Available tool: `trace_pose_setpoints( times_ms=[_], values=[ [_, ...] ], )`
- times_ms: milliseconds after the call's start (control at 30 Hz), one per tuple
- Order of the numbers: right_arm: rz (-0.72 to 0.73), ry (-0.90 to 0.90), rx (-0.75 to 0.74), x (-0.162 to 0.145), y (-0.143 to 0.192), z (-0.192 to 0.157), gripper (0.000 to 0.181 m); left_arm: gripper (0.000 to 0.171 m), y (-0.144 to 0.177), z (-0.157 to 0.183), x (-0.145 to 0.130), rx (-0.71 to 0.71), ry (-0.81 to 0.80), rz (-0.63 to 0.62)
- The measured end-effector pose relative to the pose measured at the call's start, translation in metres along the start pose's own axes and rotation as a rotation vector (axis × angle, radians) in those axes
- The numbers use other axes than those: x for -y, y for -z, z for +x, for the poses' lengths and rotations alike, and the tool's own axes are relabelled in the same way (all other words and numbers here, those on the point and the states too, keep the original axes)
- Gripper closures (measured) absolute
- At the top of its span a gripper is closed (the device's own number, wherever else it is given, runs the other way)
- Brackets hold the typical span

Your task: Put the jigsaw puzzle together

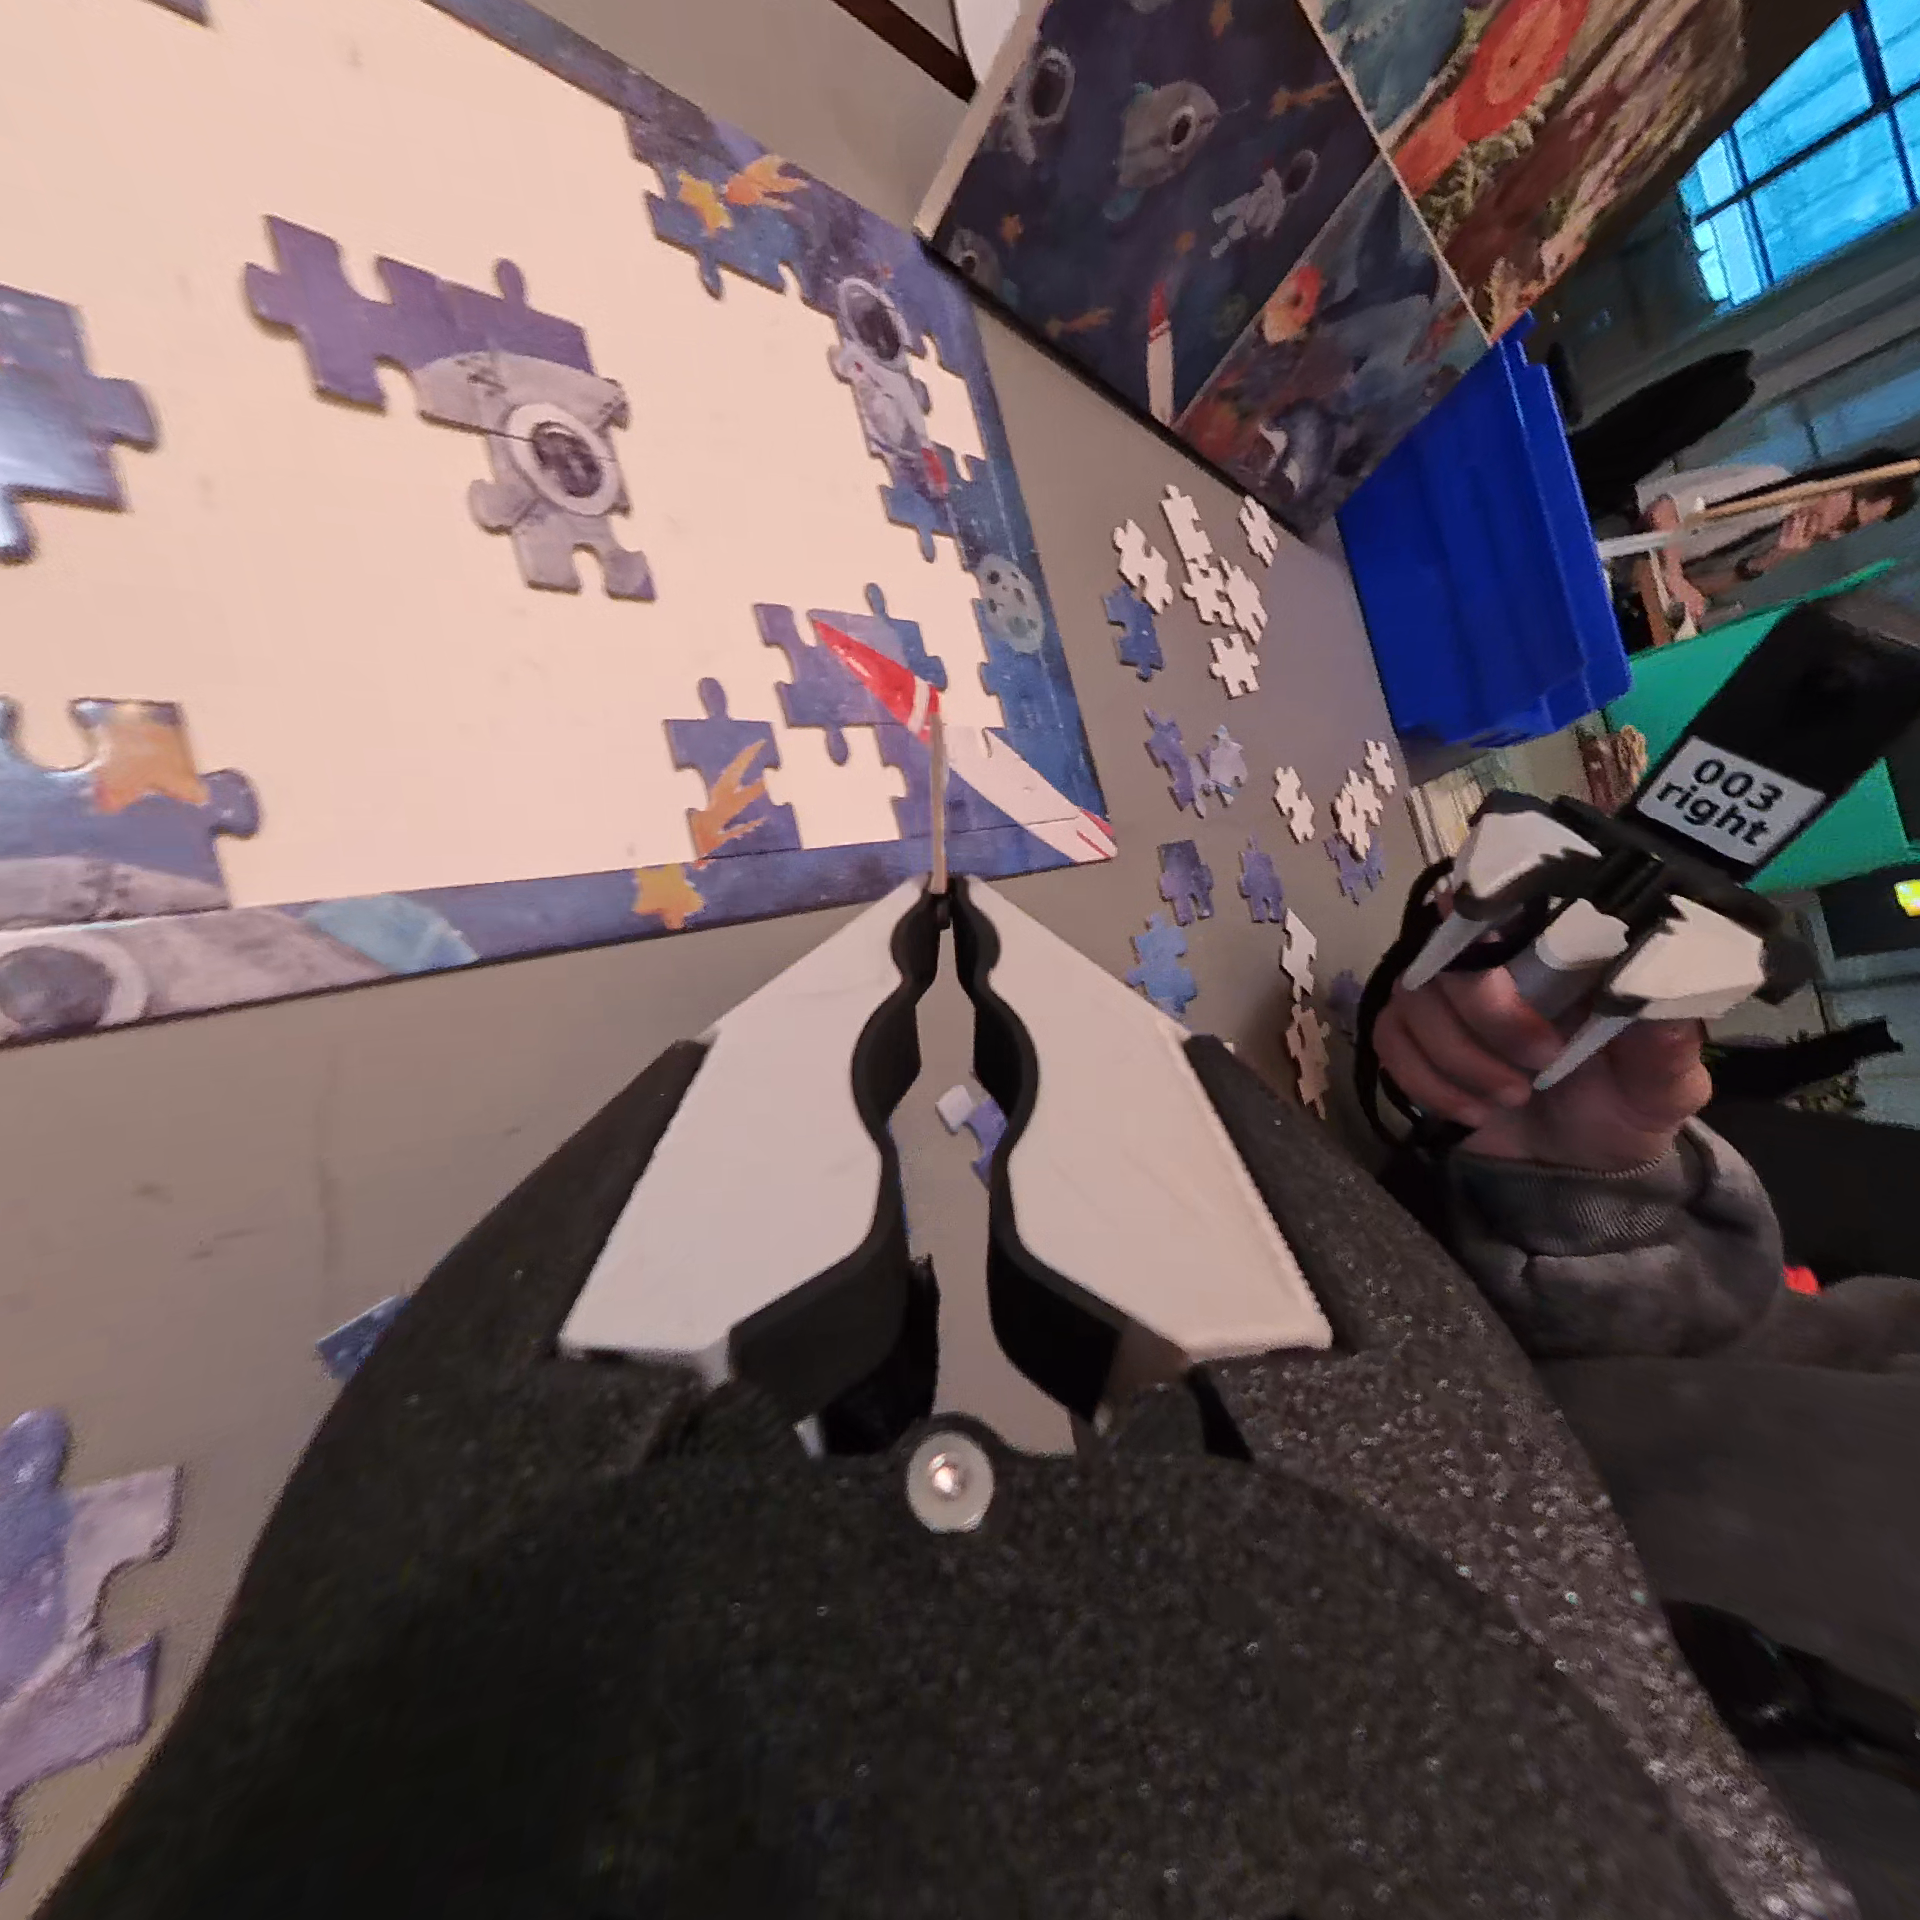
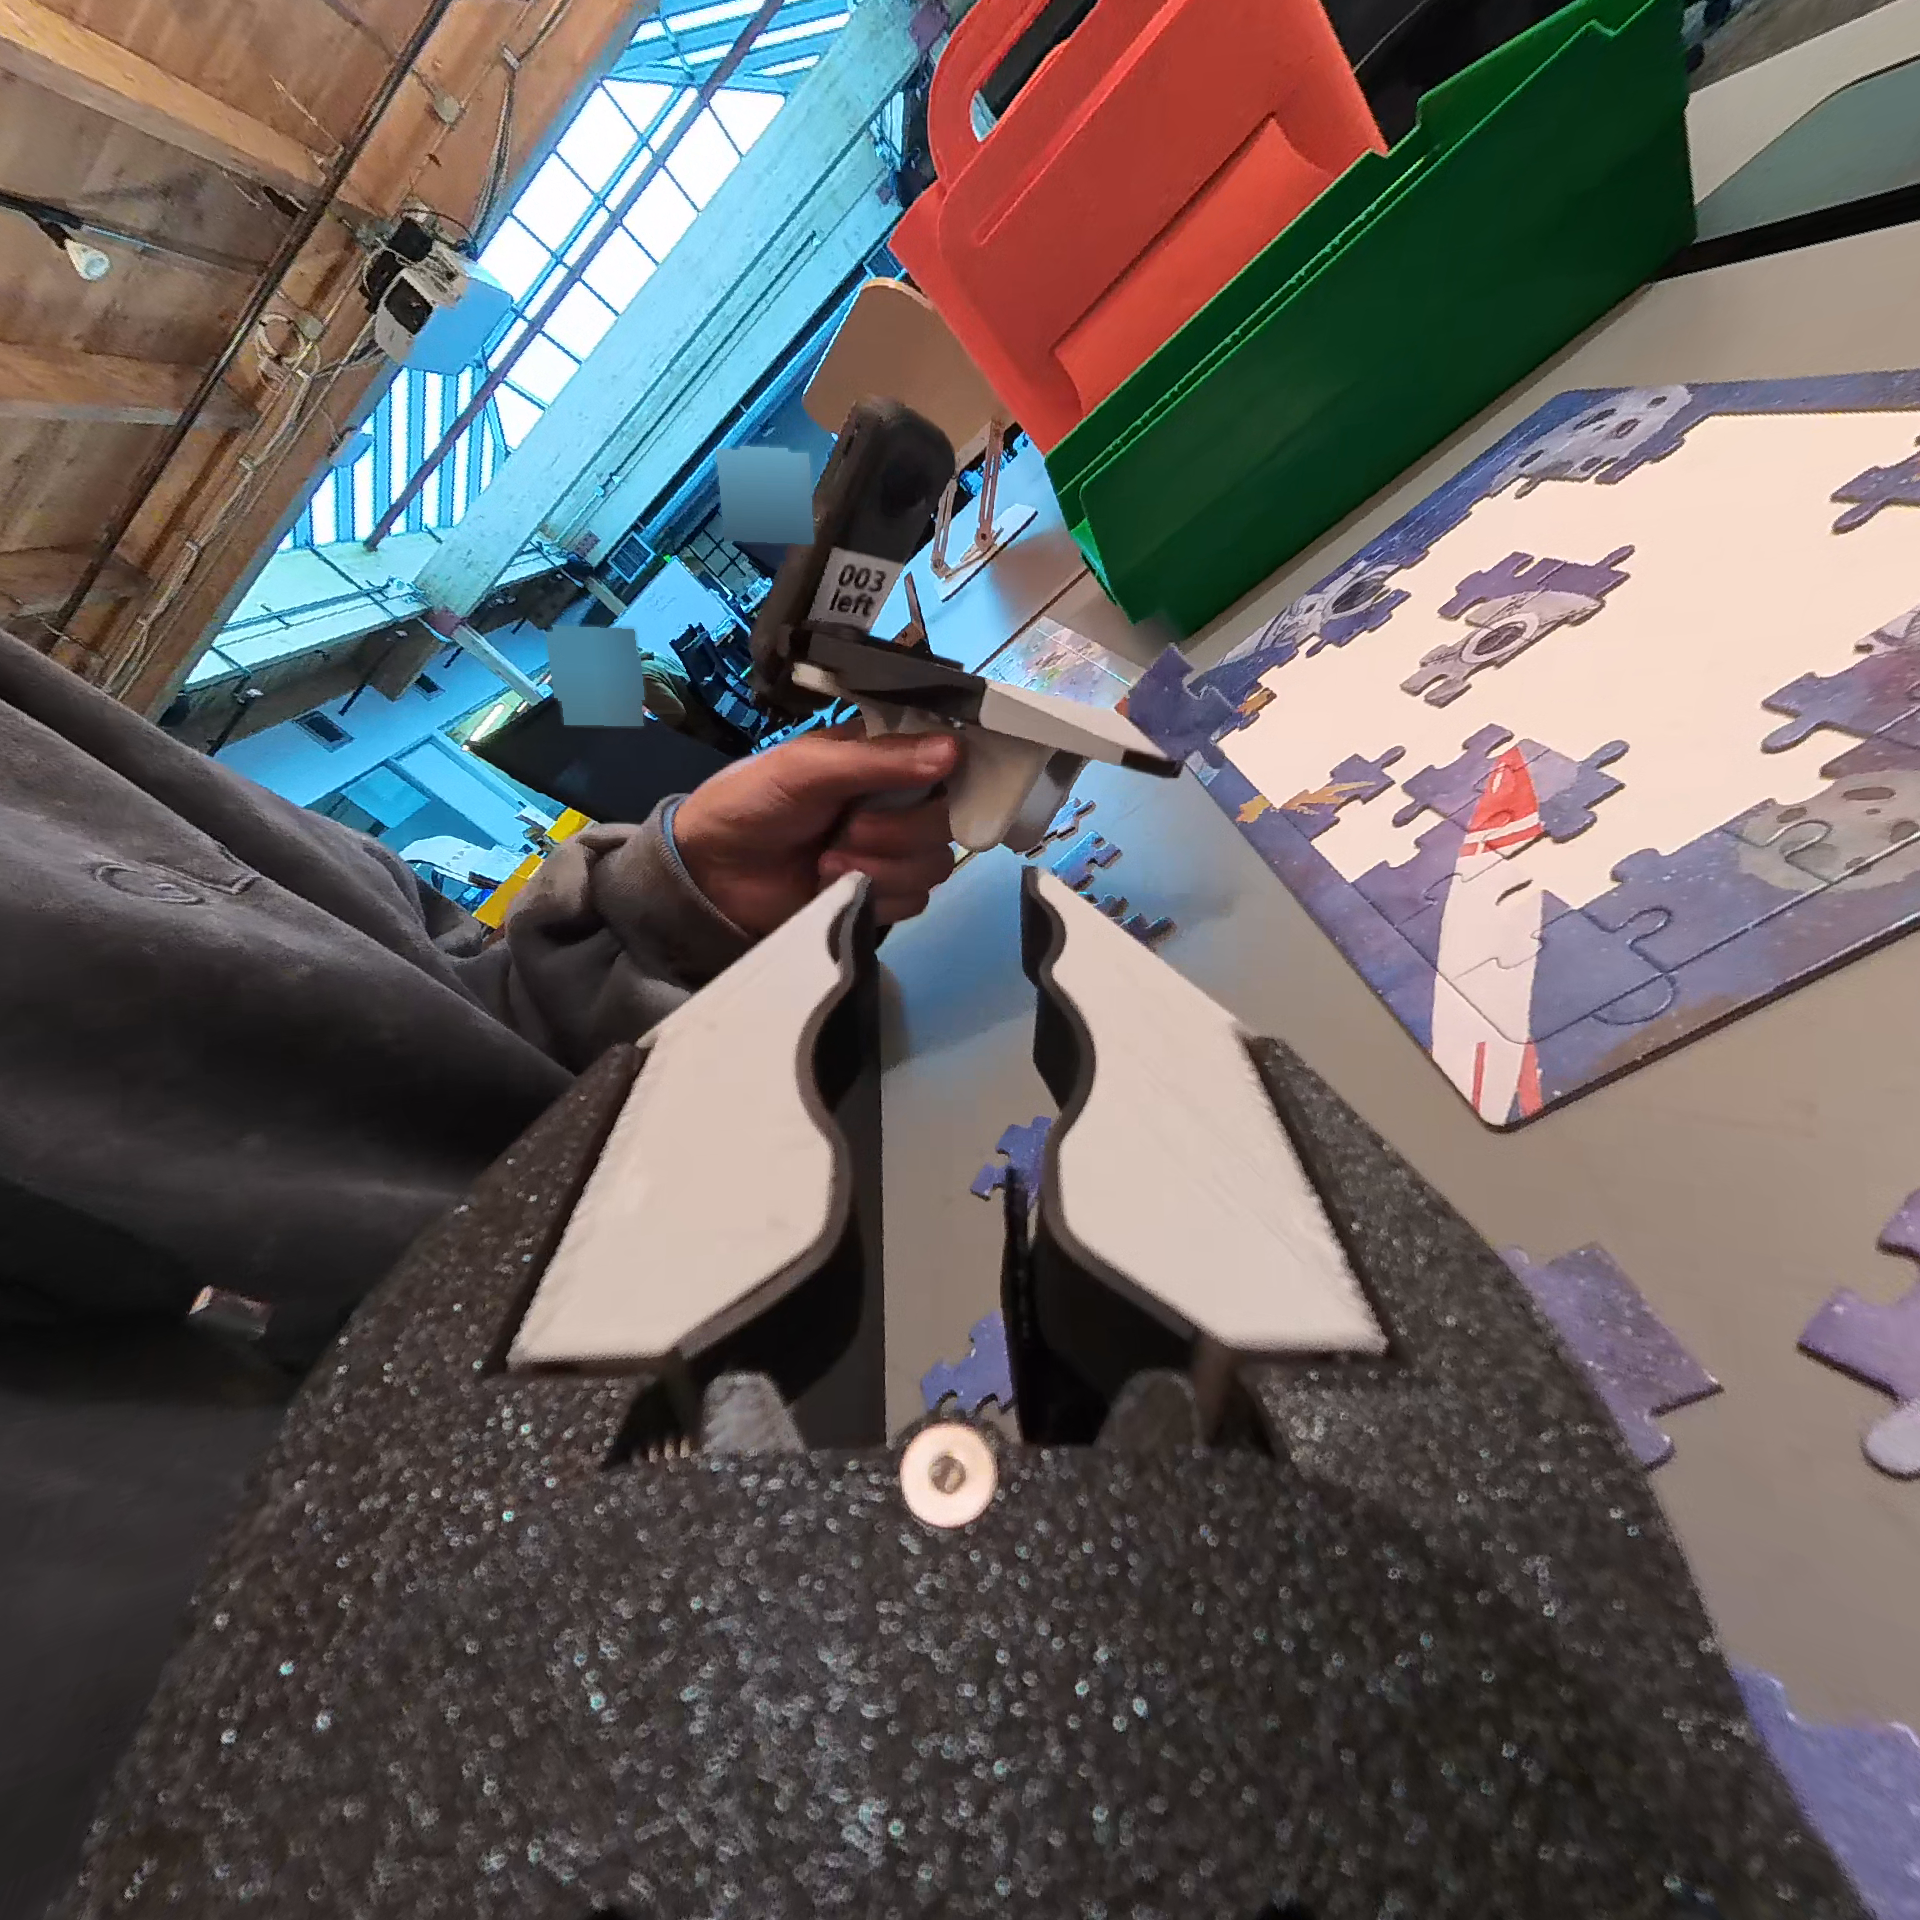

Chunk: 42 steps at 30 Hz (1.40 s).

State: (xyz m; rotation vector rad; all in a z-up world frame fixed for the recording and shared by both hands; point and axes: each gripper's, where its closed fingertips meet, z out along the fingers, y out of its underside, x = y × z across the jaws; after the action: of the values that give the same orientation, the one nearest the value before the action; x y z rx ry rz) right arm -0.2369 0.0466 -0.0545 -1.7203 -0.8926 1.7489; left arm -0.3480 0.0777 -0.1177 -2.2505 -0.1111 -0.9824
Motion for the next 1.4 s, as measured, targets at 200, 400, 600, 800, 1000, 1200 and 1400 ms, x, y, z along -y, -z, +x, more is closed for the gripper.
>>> trace_pose_setpoints(
  times_ms=[200,400,600,800,1000,1200,1400],
  values=[
    [-0.021,0.047,-0.054,-0.002,0.0,0.005,0.152,0.17,-0.008,0.079,-0.016,-0.353,-0.028,-0.11],
    [-0.033,0.153,-0.147,-0.001,0.001,0.011,0.149,0.171,-0.01,0.112,-0.023,-0.482,0.009,-0.125],
    [-0.094,0.292,-0.231,-0.009,-0.004,0.014,0.155,0.17,-0.01,0.061,-0.036,-0.215,-0.036,-0.175],
    [-0.158,0.303,-0.251,-0.021,-0.01,0.019,0.156,0.17,0.037,-0.028,-0.016,0.208,-0.133,-0.102],
    [-0.193,0.305,-0.257,-0.027,-0.014,0.021,0.157,0.17,0.057,-0.043,-0.01,0.199,-0.061,-0.05],
    [-0.201,0.304,-0.27,-0.03,-0.013,0.025,0.158,0.17,0.083,-0.077,-0.01,0.403,-0.177,-0.106],
    [-0.218,0.306,-0.274,-0.032,-0.014,0.026,0.158,0.168,0.094,-0.076,-0.005,0.402,-0.225,-0.109]
  ],
)
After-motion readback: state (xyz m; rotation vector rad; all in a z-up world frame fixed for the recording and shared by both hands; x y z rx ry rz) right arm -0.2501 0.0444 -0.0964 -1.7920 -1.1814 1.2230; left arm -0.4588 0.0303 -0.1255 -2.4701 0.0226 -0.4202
